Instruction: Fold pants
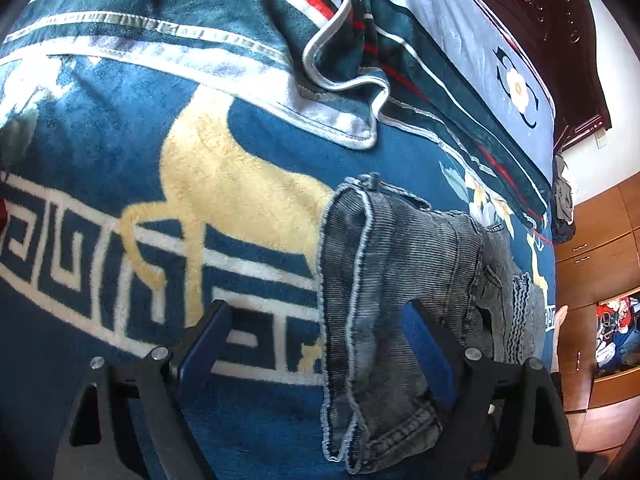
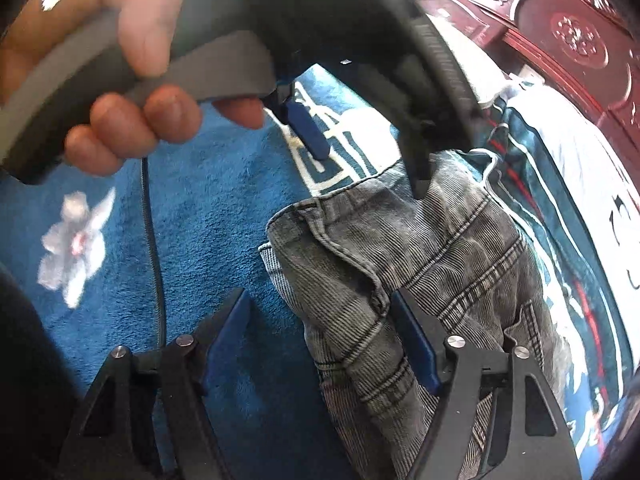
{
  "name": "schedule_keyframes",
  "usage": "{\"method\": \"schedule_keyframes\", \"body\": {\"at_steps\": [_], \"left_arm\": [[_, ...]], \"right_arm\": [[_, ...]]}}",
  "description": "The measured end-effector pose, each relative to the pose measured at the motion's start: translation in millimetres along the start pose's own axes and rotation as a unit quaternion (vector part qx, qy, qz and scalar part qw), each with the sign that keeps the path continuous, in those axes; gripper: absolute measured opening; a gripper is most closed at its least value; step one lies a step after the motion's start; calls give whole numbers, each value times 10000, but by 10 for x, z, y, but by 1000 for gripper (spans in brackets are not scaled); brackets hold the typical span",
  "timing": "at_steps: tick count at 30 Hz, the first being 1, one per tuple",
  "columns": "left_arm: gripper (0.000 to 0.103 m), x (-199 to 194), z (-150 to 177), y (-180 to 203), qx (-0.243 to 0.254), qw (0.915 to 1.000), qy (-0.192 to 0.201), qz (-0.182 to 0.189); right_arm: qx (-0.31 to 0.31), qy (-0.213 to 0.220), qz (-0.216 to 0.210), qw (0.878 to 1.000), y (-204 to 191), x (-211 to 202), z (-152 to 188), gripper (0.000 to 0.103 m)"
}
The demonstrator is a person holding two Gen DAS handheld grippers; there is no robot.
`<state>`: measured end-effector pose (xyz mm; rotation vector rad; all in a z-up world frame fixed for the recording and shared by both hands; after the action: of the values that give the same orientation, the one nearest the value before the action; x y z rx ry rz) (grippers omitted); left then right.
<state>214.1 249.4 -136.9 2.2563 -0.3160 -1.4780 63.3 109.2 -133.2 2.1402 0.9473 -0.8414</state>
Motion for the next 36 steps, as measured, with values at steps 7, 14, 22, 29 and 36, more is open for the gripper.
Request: {"method": "schedule_keyframes", "body": {"at_steps": [7, 14, 22, 29, 36], "left_arm": [[88, -1, -16, -61, -44, 10000, 20, -18], [88, 15, -25, -51, -87, 10000, -3, 17], [88, -26, -48, -117, -490, 9983, -47, 307], [88, -18, -19, -16, -600, 9969, -110, 501], [88, 23, 3, 240, -780, 9926, -90, 922]], "right_arm": [[525, 272, -347, 9976, 168, -225, 51, 69], [-465, -65, 293, 9985, -50, 69, 94, 65], [-84, -89, 421, 9990, 115, 43, 1, 23], [730, 194, 200, 9969, 373, -273, -28, 18], [932, 365, 180, 9948, 434, -395, -16, 18]]}}
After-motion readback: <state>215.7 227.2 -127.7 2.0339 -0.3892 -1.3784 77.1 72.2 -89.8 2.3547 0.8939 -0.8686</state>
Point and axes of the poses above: each gripper's, at about its wrist camera, not at the fingertips, and x roughly the way its jaws point, y to its right, z to its underside, the point moved 1 cm from there along x, roughly the way its jaws point, and after that the axes turned 2 degrees about y, right-handed, at the moved point
